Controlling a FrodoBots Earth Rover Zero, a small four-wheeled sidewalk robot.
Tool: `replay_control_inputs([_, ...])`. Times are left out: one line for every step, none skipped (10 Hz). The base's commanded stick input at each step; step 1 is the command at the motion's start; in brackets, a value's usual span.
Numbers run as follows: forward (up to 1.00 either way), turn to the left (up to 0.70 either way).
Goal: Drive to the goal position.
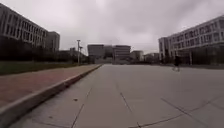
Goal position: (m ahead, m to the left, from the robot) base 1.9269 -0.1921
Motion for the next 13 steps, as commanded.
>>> replay_control_inputs([0.70,-0.35])
replay_control_inputs([0.70,-0.35])
replay_control_inputs([0.70,-0.35])
replay_control_inputs([0.70,-0.27])
replay_control_inputs([0.70,-0.07])
replay_control_inputs([0.70,0.13])
replay_control_inputs([0.70,0.33])
replay_control_inputs([0.70,0.35])
replay_control_inputs([0.70,0.35])
replay_control_inputs([0.70,0.35])
replay_control_inputs([0.70,0.35])
replay_control_inputs([0.70,0.35])
replay_control_inputs([0.70,0.35])
